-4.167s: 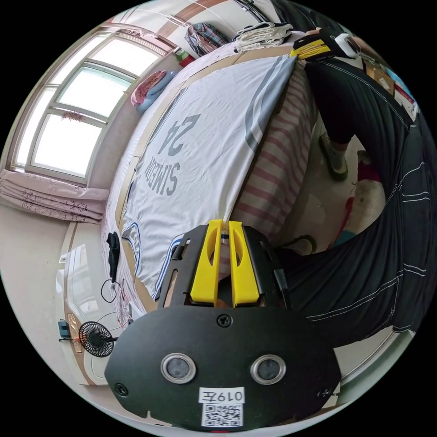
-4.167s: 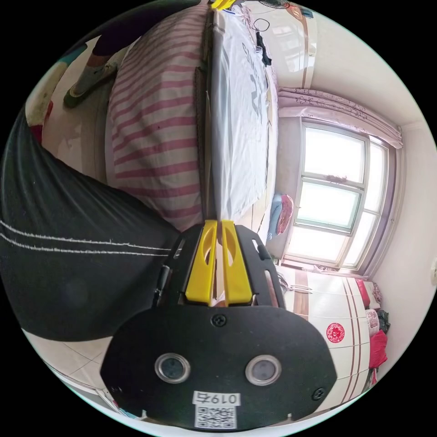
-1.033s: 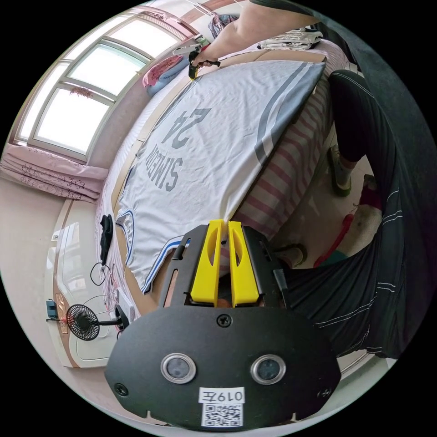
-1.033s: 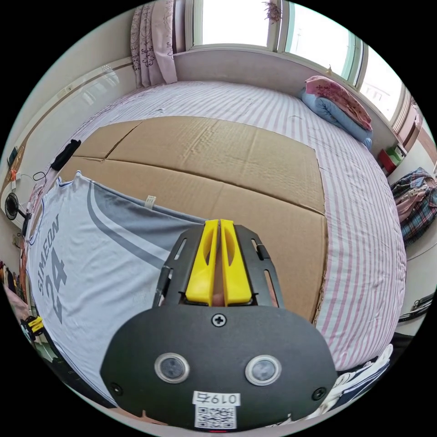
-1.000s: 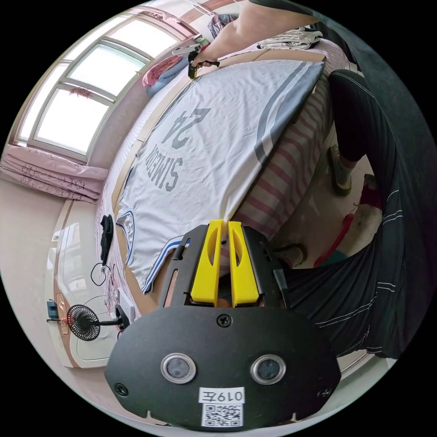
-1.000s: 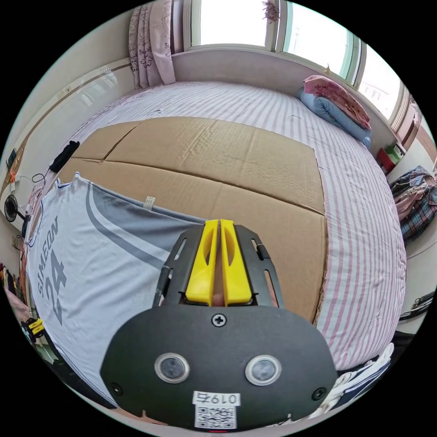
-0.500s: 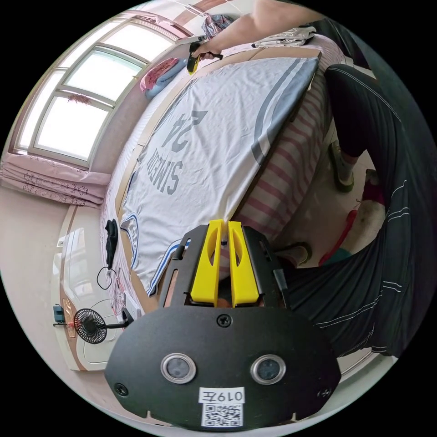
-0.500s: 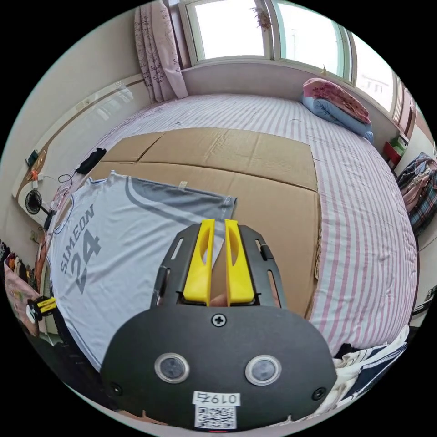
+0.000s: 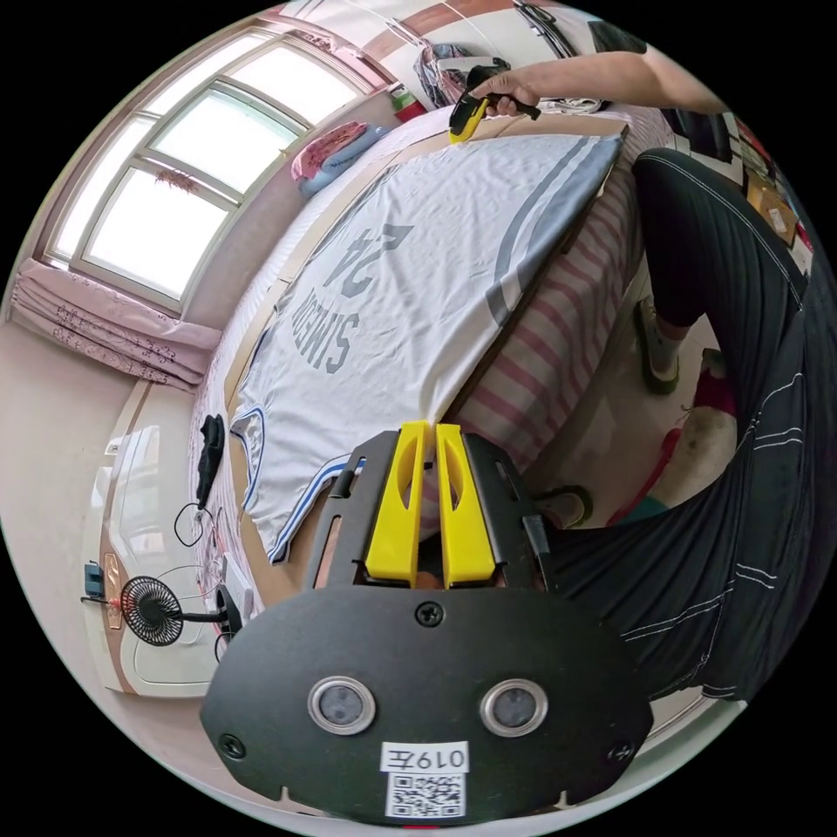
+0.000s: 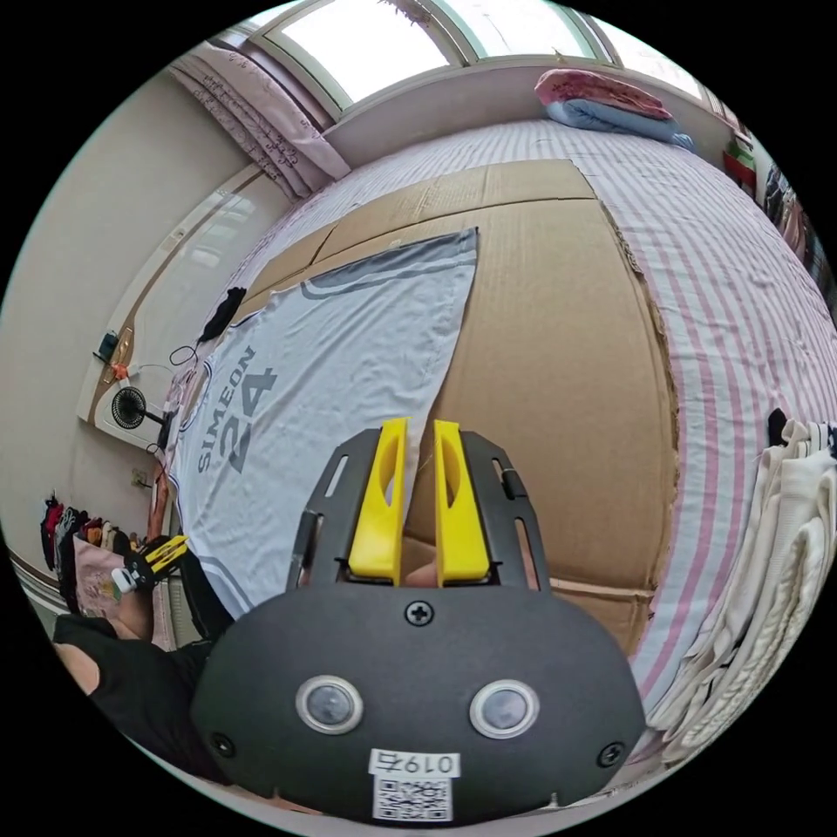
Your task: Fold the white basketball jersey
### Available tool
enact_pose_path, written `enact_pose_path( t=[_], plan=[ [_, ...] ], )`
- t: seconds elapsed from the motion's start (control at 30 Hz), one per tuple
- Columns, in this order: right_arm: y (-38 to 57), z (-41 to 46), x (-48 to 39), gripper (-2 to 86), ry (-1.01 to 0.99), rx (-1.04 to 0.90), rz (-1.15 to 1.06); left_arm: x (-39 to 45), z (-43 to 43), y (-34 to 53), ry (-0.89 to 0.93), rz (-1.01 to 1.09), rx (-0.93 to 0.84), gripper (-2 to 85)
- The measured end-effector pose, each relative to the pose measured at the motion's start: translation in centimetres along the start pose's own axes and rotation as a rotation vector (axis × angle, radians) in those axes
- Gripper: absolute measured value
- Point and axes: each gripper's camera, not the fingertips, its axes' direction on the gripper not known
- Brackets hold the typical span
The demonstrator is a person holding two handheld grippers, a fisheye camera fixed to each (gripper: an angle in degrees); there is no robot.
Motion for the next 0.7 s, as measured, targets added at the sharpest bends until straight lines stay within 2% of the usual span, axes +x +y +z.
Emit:
enact_pose_path(
  t=[0.27,0.7],
  plan=[
    [1.7,4.6,0.9,0.4,0.136,-0.033,-0.055,0.5,-0.3,0.1,0.000,-0.010,0.013,0.9],
    [6.8,12.7,5.1,0.1,0.107,-0.028,-0.016,1.5,-1.0,0.4,-0.016,-0.018,0.021,0.7]
  ],
)
